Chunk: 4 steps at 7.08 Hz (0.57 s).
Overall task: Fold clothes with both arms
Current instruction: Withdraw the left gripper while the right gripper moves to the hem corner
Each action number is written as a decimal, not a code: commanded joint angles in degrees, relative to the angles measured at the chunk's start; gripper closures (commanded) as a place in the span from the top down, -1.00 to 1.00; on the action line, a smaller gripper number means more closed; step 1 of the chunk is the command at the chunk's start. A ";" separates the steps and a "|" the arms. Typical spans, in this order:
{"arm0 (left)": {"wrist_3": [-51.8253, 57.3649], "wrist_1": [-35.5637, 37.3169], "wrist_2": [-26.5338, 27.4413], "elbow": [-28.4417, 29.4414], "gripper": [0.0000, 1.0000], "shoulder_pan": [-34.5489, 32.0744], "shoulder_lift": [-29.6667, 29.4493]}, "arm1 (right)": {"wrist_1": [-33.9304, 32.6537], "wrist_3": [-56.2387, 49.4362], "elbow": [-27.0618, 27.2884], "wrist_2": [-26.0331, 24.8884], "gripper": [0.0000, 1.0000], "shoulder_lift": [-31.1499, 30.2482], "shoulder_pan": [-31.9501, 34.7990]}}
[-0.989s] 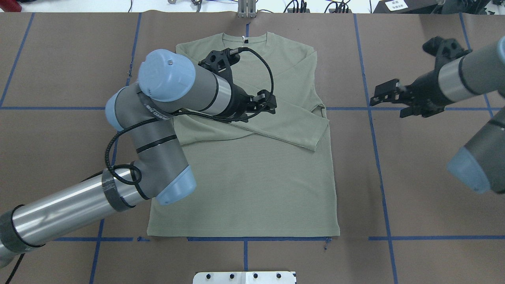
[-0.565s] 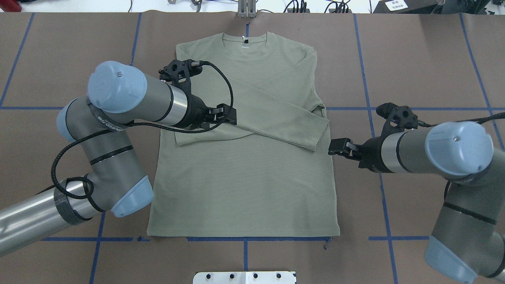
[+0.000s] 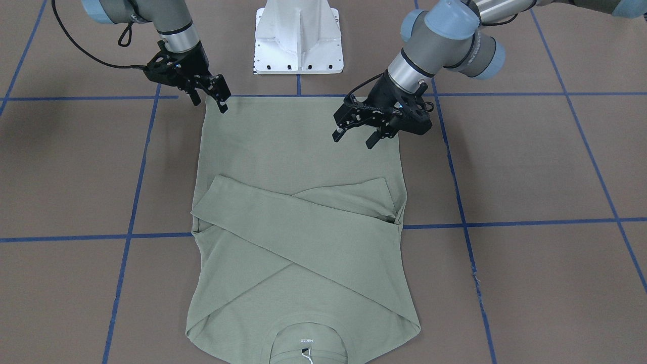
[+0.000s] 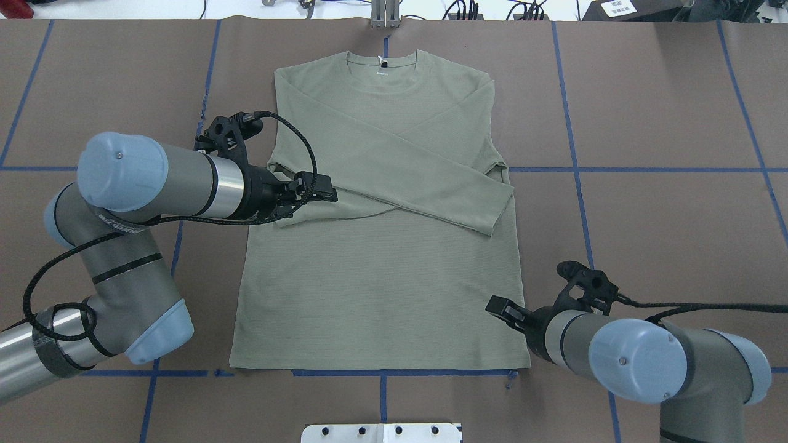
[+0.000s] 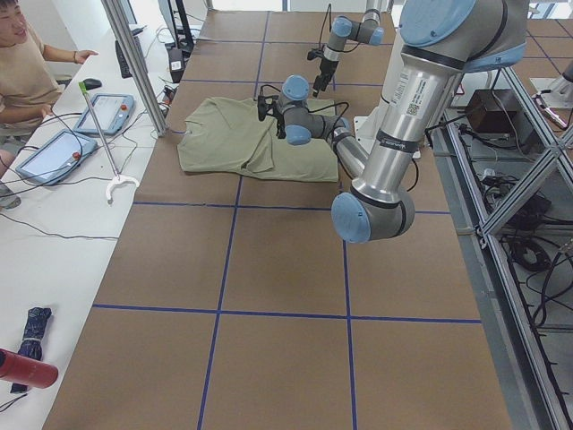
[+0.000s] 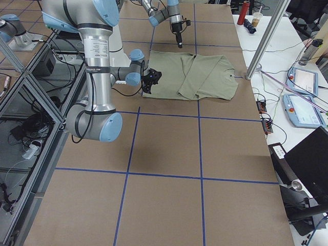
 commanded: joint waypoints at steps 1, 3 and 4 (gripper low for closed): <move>1.78 -2.60 -0.66 0.33 1.00 0.41 0.69 | -0.62 4.38 -0.27 -6.28 0.88 -1.18 -5.72; 1.61 -2.77 -0.31 0.24 1.00 0.41 1.13 | -2.36 4.47 -0.54 -6.49 0.88 -1.27 -6.09; 1.69 -3.38 -0.31 -0.11 1.00 0.41 2.27 | -2.64 4.48 -0.54 -6.57 0.78 -0.92 -6.09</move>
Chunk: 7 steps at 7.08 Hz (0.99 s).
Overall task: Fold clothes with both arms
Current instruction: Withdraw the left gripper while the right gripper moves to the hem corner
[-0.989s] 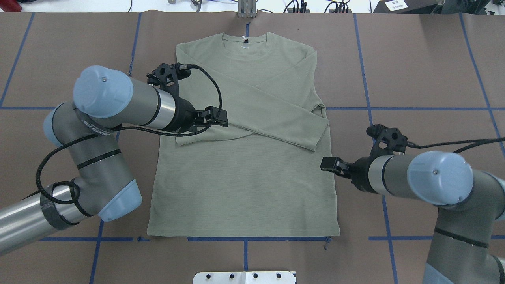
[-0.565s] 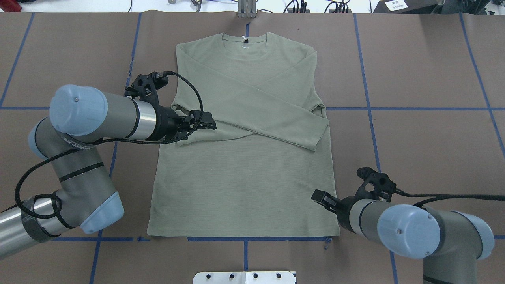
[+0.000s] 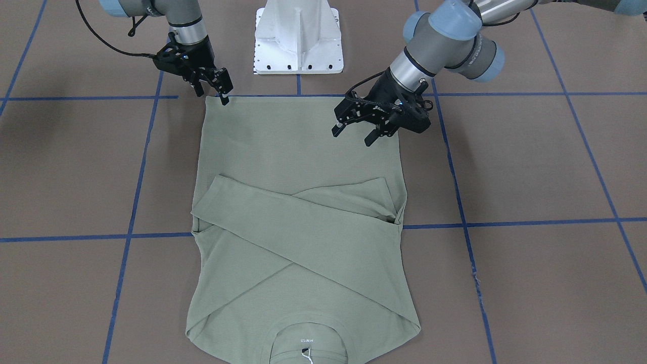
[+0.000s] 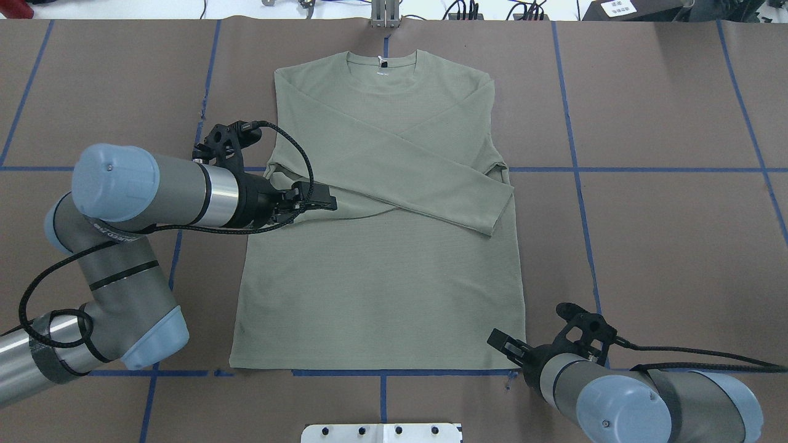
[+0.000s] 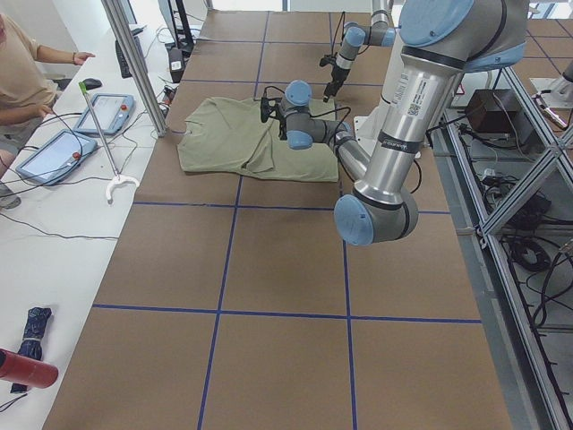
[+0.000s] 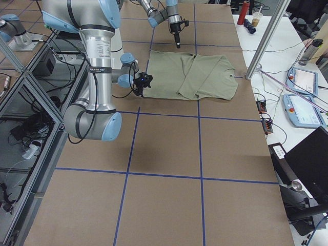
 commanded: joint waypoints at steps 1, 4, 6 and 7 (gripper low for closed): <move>0.09 -0.54 0.15 -0.38 1.00 0.01 1.00 | -0.73 0.10 -0.14 -0.26 0.67 0.06 -0.18; 0.00 -2.20 0.15 -0.47 1.00 0.01 1.88 | -0.81 0.01 -0.14 -0.17 0.56 -0.29 -0.18; -0.09 -3.52 0.15 -0.73 1.00 0.01 2.76 | -0.90 0.10 -0.75 -0.08 -0.36 -0.29 -0.18; -0.35 -3.61 0.15 -0.73 1.00 0.01 2.67 | -0.81 0.10 -1.01 -0.08 -0.82 -0.29 -0.18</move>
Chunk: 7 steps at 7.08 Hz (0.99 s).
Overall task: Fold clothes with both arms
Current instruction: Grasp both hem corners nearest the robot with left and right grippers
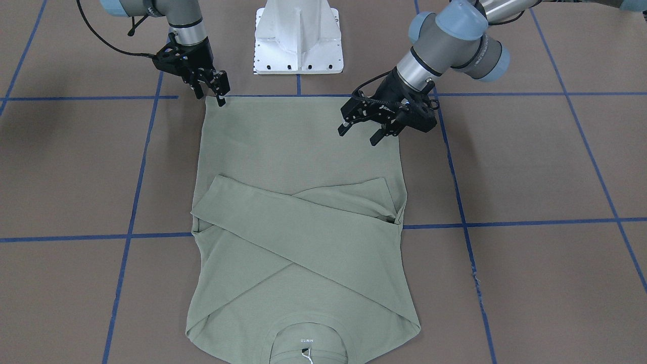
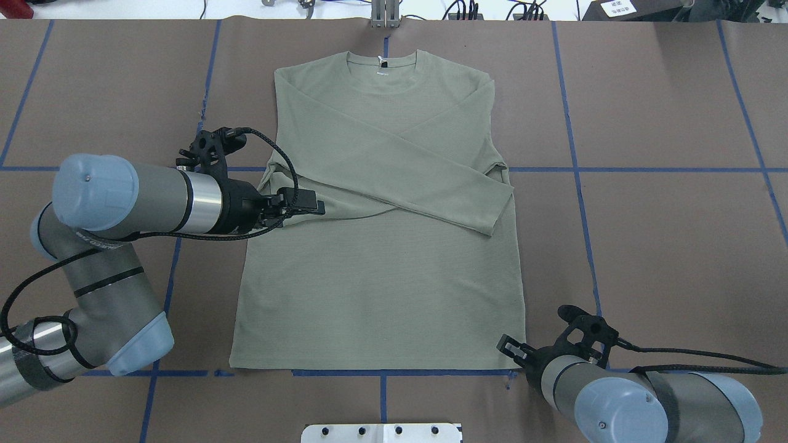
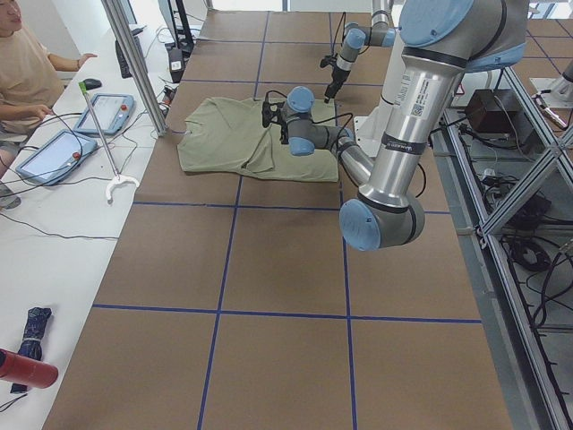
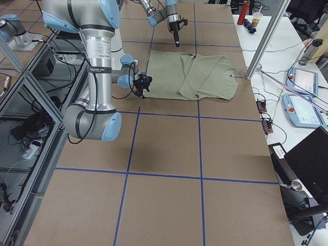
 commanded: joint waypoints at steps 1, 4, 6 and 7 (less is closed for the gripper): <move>-0.31 -0.39 0.00 -0.13 1.00 0.00 0.07 | 0.03 0.01 -0.47 0.12 -1.00 -0.01 -0.26; -0.49 -0.39 -0.17 -0.13 1.00 0.00 0.08 | 0.03 0.01 0.84 0.47 -1.00 -0.01 0.00; -7.11 0.14 0.87 -0.39 0.99 4.80 2.95 | 0.03 0.01 3.20 0.47 -1.00 -1.14 0.00; -11.87 0.57 5.40 -1.96 0.92 9.45 4.28 | -0.06 0.01 3.83 0.47 -1.00 -1.32 0.09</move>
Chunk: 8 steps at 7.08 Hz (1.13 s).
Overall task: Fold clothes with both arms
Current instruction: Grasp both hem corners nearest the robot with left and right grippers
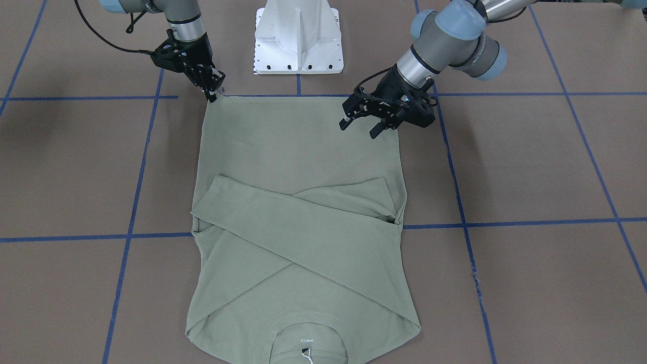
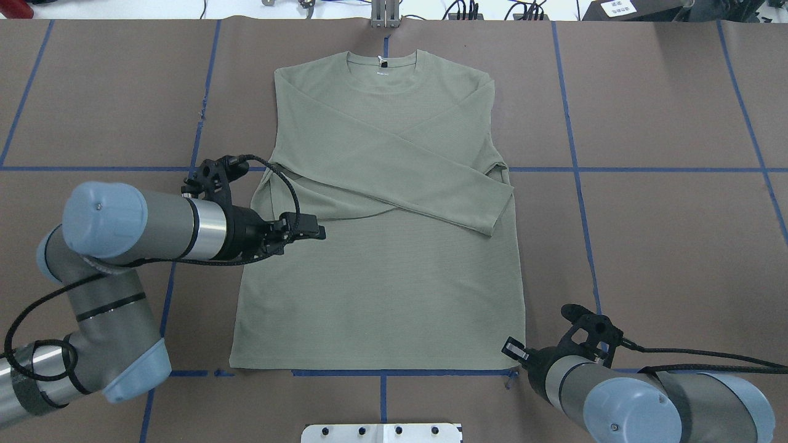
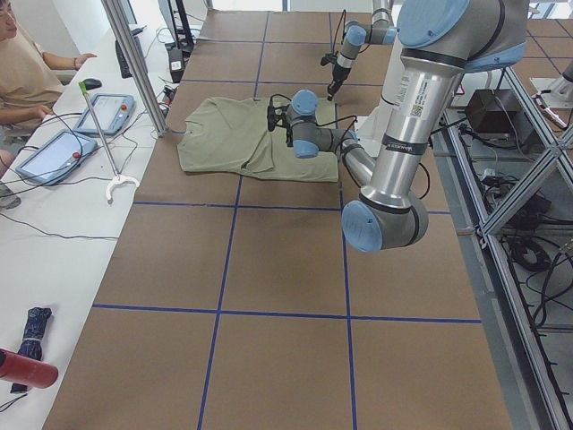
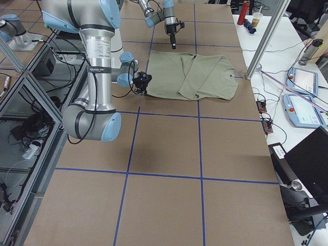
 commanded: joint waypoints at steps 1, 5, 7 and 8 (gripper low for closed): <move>-5.97 4.35 4.65 -6.64 0.91 6.95 7.10 | -0.05 0.00 1.21 -0.08 -1.00 -0.39 -0.03; -10.80 17.46 15.74 -11.00 0.88 16.91 12.25 | -0.05 0.00 1.21 -0.17 -1.00 -0.12 0.14; -10.80 20.46 15.82 -11.27 0.77 16.82 12.25 | -0.14 0.09 1.83 -0.35 -1.00 -0.03 0.41; -10.89 21.69 15.74 -11.27 0.77 16.82 12.33 | -0.14 0.00 2.00 -0.35 -1.00 -0.12 0.49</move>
